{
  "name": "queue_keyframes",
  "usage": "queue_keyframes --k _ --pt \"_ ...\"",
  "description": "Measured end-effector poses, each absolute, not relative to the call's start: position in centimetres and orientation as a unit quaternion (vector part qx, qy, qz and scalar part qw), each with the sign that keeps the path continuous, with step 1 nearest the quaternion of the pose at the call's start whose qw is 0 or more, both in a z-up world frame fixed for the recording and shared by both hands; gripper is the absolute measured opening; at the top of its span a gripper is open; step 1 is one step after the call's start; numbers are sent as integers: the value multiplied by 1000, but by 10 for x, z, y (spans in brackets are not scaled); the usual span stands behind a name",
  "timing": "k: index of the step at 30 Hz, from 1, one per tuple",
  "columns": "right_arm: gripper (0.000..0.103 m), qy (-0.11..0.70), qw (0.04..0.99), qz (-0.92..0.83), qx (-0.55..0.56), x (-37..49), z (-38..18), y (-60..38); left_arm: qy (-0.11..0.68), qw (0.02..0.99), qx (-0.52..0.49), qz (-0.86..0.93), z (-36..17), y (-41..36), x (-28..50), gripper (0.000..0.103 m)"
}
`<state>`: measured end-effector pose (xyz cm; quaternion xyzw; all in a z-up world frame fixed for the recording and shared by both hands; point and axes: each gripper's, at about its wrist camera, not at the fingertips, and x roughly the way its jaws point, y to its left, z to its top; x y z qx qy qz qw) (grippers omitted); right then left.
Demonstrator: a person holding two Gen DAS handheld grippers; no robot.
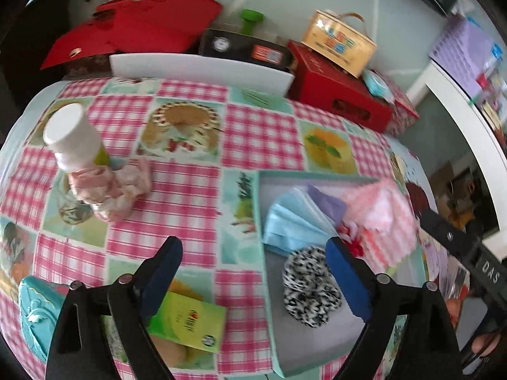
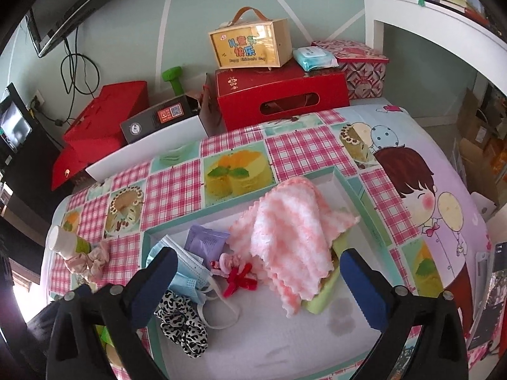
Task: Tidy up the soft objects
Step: 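Move both open tools back toward the remaining items beside the tray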
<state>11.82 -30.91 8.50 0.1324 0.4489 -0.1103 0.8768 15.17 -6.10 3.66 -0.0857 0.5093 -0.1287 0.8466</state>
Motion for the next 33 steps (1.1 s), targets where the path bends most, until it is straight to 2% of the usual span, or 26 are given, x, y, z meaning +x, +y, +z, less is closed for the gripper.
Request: queue_keyframes --k 11,18,25,33 --pt "103 435 886 -100 124 120 91 -297 490 857 -126 -100 45 -22 158 92" --pt "103 457 879 -100 93 126 85 -279 480 868 -108 -72 64 0 152 92" --pt "103 464 880 -74 69 129 85 -253 461 881 -104 5 79 56 147 92" --pt "103 474 879 -30 38 132 81 -212 464 870 -128 108 71 128 141 92"
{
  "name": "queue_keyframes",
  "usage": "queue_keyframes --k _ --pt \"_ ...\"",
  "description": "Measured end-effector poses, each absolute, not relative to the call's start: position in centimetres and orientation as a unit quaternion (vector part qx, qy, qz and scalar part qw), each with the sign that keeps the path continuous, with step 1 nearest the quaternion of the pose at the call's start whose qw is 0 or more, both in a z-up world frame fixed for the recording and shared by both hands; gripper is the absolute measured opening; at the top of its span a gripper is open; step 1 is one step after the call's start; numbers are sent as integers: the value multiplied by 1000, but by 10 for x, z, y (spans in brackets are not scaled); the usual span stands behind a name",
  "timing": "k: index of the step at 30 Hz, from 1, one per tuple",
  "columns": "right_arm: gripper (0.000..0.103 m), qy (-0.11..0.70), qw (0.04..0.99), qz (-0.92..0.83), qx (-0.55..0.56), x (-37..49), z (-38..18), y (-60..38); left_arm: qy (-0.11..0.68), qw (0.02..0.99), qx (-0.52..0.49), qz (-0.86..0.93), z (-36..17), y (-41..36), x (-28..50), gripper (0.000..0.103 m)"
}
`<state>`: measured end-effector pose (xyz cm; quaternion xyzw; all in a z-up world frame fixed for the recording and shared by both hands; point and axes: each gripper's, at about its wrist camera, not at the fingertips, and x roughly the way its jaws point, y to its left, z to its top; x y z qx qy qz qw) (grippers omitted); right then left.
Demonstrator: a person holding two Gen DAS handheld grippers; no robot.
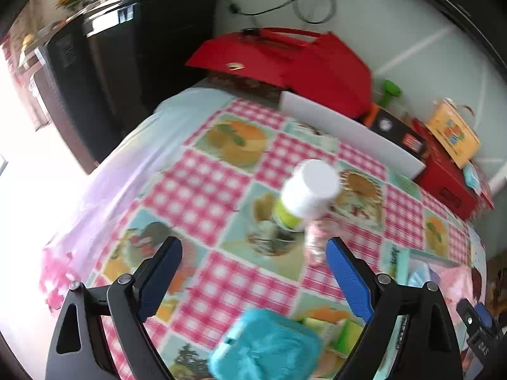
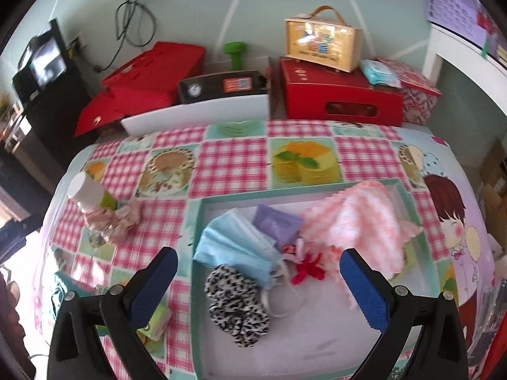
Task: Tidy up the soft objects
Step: 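Move both open tools back toward the remaining items beside the tray, then grasp the pink scrunchie with the left tool while the right tool grasps the green tissue packet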
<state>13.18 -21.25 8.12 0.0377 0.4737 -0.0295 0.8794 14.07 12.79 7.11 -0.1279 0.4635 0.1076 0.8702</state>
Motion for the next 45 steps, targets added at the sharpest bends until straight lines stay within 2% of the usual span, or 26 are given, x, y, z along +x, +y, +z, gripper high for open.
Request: queue_keyframes --k 7,26,45 --pt "103 483 875 11 39 132 76 -187 476 855 -160 131 60 153 138 92" --pt "103 535 833 136 -40 123 31 -104 514 843 -143 65 52 115 148 92" --pt "101 579 792 180 -76 122 -15 -77 528 836 -139 46 45 108 151 92"
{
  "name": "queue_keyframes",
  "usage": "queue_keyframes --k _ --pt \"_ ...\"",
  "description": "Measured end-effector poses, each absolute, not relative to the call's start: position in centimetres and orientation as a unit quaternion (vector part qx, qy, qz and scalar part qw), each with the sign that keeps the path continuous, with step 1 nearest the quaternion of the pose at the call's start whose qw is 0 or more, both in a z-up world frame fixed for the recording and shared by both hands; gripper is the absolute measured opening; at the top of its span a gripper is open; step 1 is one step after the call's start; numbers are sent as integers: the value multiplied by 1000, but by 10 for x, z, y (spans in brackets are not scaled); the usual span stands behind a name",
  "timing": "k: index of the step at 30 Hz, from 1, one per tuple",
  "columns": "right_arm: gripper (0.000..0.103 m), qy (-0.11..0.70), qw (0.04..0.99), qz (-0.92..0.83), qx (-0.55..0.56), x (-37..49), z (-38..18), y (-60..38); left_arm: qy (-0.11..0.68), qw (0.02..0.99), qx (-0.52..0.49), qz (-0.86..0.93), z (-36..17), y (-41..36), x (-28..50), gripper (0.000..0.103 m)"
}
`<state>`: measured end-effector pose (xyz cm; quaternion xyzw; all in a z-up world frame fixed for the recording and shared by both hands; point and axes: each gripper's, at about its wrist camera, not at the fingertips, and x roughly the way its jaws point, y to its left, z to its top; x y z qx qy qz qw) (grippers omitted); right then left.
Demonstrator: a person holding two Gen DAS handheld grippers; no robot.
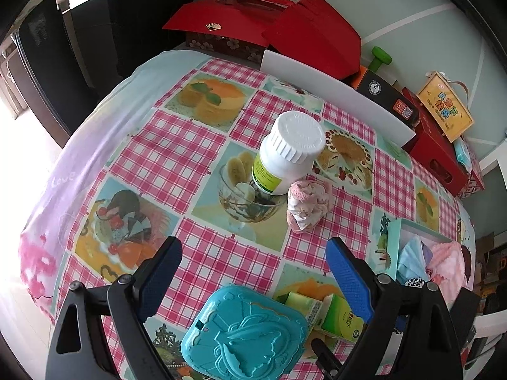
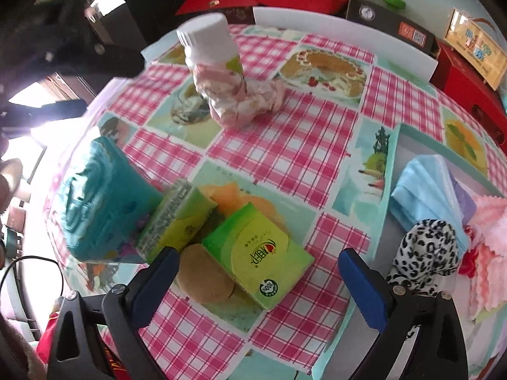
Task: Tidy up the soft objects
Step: 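Grasp the pink scrunchie with the left tool while the right tool grasps the green tissue packet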
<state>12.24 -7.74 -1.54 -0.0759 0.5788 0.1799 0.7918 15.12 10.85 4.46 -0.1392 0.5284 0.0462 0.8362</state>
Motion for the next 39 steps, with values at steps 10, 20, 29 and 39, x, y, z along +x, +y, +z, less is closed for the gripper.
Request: queue_keyframes --k 10,20,29,39 --pt "88 593 783 180 -57 130 -30 -85 531 834 -141 40 42 104 155 92" --pt "69 590 786 181 -36 133 -24 -95 537 831 -140 36 38 100 157 92" --pt "60 582 797 152 -59 134 -25 -93 546 826 -137 34 29 91 165 92" --pt "52 573 806 137 -58 139 -27 -87 544 829 -128 31 24 79 179 91"
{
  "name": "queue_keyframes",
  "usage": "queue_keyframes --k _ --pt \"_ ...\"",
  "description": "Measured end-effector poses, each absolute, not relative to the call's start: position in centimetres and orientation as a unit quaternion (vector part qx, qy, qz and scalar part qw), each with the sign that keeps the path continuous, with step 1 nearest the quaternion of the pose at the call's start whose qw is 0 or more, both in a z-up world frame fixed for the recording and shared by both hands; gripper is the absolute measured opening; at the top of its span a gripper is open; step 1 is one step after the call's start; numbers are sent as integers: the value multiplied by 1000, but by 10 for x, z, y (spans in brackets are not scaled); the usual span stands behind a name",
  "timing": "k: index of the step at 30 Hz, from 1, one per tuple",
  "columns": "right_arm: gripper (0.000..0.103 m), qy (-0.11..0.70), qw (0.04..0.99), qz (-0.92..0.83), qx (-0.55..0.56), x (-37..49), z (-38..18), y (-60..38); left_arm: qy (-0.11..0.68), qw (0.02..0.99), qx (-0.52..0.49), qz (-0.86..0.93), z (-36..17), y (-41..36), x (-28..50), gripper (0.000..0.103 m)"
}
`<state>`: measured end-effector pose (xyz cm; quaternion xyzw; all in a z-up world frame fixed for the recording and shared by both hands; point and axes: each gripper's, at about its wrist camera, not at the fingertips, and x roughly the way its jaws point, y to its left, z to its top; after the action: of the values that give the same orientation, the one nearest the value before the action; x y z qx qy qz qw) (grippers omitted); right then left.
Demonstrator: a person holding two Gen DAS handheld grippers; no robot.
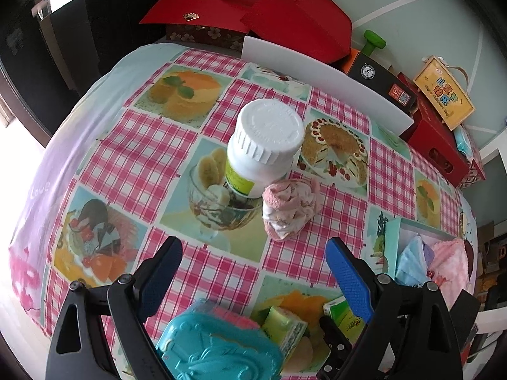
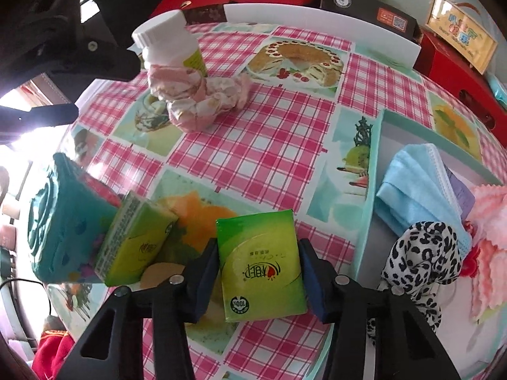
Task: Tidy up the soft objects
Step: 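Grasp the pink scrunchie with the left tool while the right tool grasps the green tissue packet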
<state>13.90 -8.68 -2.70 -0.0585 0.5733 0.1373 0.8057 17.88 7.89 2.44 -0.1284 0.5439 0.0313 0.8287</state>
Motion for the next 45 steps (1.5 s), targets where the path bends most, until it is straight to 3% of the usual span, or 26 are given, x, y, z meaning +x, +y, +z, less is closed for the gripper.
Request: queue_keyframes --k 3,5,10,19,23,45 --pt "52 571 808 138 -51 144 -26 -93 541 830 -129 31 23 76 187 84" --pt "52 569 809 139 -49 146 -26 -93 543 829 -133 30 19 74 192 71" --pt "52 568 810 140 -45 149 -26 -91 549 824 -141 28 7 68 202 53" --pt "52 568 810 141 -43 150 -27 -89 553 819 -151 36 -5 67 210 32" --pt "52 568 810 141 -44 149 -27 -89 552 818 -159 28 -8 65 212 11" --pt "52 557 817 147 -25 147 -17 -91 536 826 -175 -2 5 68 206 6"
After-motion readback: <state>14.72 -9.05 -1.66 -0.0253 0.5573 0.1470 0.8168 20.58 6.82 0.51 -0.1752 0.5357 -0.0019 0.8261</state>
